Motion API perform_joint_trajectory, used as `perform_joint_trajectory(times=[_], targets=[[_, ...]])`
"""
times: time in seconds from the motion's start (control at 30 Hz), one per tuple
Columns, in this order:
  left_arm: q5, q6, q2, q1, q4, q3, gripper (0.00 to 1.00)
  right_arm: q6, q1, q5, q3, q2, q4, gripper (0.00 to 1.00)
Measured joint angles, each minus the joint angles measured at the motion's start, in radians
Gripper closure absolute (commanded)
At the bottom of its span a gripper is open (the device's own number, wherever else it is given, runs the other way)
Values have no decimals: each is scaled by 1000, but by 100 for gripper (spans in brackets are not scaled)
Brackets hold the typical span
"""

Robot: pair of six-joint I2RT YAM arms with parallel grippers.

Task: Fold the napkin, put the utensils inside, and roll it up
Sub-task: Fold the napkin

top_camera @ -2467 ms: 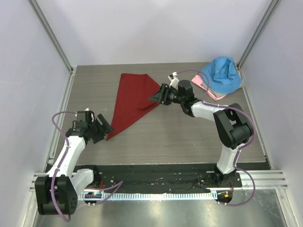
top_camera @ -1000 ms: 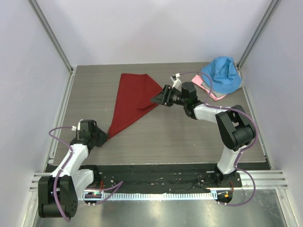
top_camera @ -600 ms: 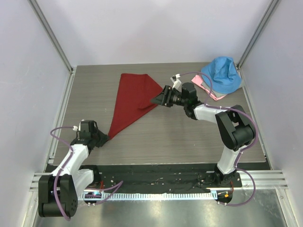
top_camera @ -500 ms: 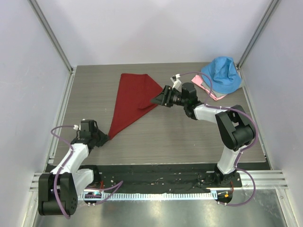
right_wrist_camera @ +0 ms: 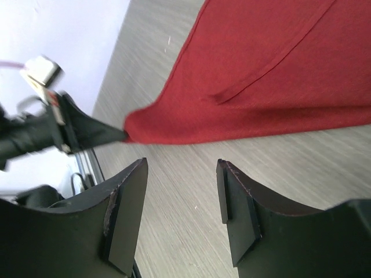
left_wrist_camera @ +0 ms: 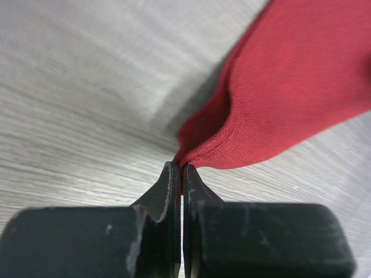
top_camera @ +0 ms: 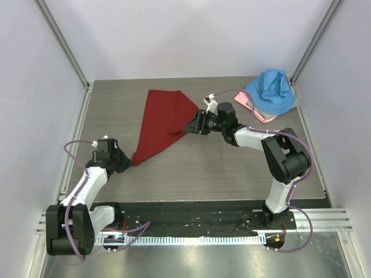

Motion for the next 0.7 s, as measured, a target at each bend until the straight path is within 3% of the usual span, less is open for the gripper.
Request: perform_joint_trajectory(times=[0.47,0.7], targets=[[101,143,13,0,-65,233,100,-127,69,46,44,0,-107,39],[145,180,13,0,-130,280,100,-403,249,195,95,0,-145,33]])
